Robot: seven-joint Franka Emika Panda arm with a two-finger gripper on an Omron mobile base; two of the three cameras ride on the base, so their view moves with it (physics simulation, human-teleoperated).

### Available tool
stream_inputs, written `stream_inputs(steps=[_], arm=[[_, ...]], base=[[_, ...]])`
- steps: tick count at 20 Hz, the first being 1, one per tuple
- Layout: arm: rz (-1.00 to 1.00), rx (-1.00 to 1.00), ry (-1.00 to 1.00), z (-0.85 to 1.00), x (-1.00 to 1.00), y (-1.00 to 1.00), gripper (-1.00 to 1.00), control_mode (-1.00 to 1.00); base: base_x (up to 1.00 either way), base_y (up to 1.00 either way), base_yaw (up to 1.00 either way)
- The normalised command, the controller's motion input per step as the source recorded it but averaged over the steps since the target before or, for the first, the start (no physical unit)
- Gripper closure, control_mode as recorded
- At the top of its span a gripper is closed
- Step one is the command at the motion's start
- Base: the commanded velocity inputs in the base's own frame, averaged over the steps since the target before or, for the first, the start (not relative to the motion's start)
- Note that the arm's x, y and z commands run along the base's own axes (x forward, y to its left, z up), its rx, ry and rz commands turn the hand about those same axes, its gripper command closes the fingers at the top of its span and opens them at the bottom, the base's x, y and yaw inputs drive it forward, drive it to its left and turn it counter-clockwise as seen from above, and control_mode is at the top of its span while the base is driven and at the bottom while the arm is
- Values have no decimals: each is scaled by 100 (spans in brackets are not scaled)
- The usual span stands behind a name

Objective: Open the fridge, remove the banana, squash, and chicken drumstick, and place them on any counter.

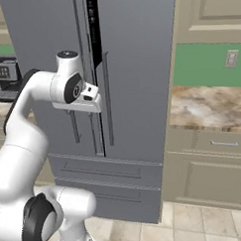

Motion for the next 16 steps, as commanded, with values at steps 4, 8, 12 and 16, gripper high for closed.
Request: stream_inputs(steps=[4,8,12,16], arm=[[0,0,0,0,0,0,-100,100],[0,0,-8,-9,0,0,-100,-100],[1,2,-52,-1,-2,0,-100,-100],[0,2,-80,15,-7,-1,-100,-100]], base=[[0,0,0],[0,0,0],[0,0,0],[0,0,0]])
